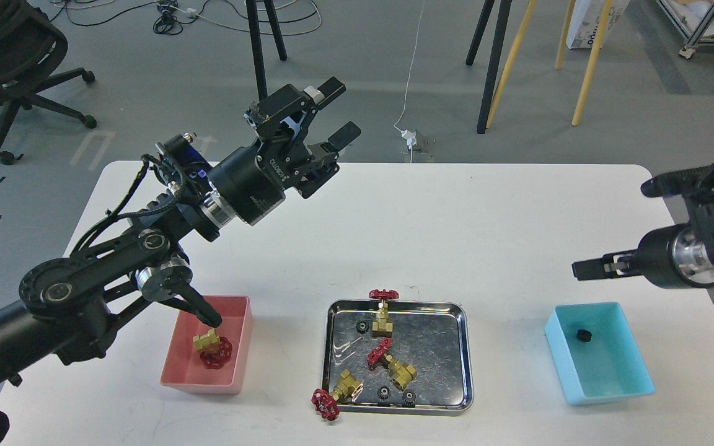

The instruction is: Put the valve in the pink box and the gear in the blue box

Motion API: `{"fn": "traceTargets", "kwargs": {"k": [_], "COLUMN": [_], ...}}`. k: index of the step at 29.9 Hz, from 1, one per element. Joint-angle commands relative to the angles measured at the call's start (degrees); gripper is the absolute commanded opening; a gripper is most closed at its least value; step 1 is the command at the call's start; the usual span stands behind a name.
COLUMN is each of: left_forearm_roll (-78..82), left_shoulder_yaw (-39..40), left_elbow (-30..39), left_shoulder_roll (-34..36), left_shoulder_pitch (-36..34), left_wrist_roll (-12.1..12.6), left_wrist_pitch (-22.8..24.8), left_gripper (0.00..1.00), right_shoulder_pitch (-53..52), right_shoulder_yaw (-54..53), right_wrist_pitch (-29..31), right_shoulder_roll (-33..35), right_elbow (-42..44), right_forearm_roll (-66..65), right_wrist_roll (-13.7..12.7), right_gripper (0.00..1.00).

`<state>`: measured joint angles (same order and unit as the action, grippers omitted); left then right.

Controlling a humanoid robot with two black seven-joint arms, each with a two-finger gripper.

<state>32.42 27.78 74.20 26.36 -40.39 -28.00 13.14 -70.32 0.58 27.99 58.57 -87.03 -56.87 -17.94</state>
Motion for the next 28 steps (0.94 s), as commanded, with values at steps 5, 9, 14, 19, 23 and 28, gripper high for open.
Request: {"fn": "traceTargets", "kwargs": {"k": [5, 9, 14, 19, 23, 28], "left_forearm_roll": [-5.2, -12.7, -16.4, -16.7, -16.7, -16.5], "left_shoulder_yaw": [0.3, 0.2, 0.3, 0.3, 0.4, 0.3], "left_elbow": [-14.6, -21.4, -30.2, -39.1, -40.3, -40.2], "left_shoulder_roll": [-1.2, -2.3, -4.7, -8.4, -9.3, -11.1], "left_shoulder_pitch": [-8.5, -12.4, -12.5, -11.8, -11.6, -11.8], "left_wrist_roll": [0.0, 0.0, 0.0, 0.0, 0.0, 0.0], "left_wrist_pitch": [9.2, 14.9, 14.9, 14.9, 14.9, 14.9], "left_gripper": [0.79, 0.80, 0.84, 0.87, 0.89, 0.98], "right_shoulder_pitch": [2.9, 8.2, 15.0, 18.3, 19.7, 19.3], "right_shoulder_yaw": [-17.9, -33.1, -51.0, -56.8, -56.9, -58.0], "right_wrist_pitch": [0.0, 0.0, 0.0, 0.0, 0.0, 0.0], "right_shoulder_roll": [-14.2, -25.2, -36.9, -43.8, -44.2, -45.6], "right_elbow": [22.6, 35.3, 48.9, 56.4, 56.4, 56.5], "right_forearm_roll": [25.2, 34.2, 40.3, 42.1, 42.2, 42.5], "right_wrist_roll": [5.2, 7.3, 8.1, 8.5, 8.5, 8.7], "right_gripper": [0.99, 0.99, 0.99, 0.99, 0.99, 0.99]}}
